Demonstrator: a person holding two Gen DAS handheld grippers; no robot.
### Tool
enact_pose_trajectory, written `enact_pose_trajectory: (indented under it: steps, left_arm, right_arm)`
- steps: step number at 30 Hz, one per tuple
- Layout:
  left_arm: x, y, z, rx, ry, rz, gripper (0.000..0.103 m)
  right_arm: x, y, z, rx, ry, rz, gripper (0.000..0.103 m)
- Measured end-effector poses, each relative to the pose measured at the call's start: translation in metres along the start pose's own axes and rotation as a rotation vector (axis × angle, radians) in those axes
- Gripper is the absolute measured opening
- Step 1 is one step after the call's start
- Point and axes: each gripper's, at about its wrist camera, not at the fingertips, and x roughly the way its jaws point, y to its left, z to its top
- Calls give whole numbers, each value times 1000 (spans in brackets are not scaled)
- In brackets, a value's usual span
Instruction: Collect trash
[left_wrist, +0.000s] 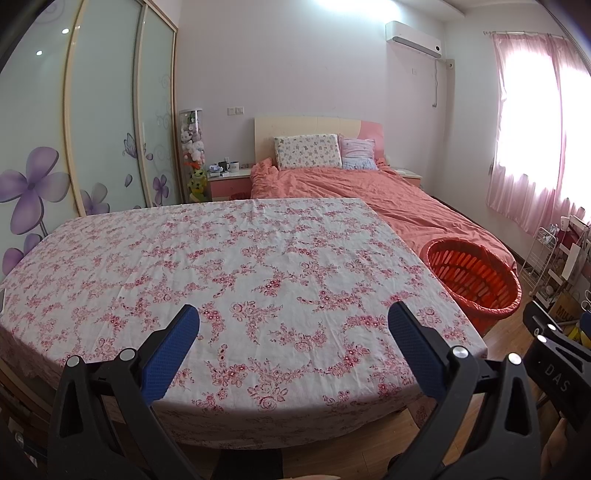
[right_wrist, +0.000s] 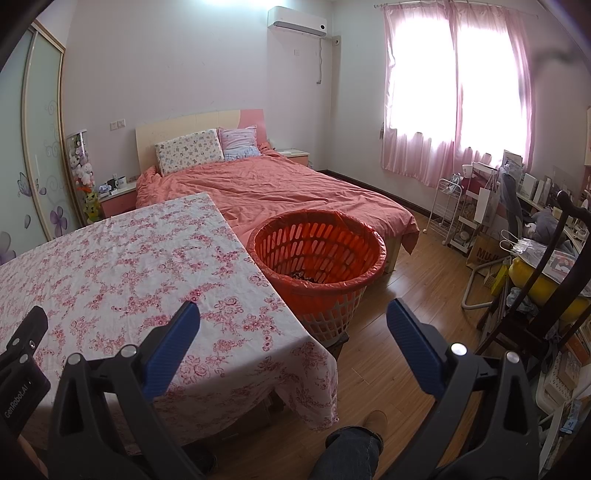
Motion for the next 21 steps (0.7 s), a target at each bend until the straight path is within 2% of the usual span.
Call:
enact_pose_trajectory:
  steps: [21]
  left_arm:
    - [2,-1,-2,0,7,0,101]
  right_arm:
    - [0,-1,0,0,1,0,99]
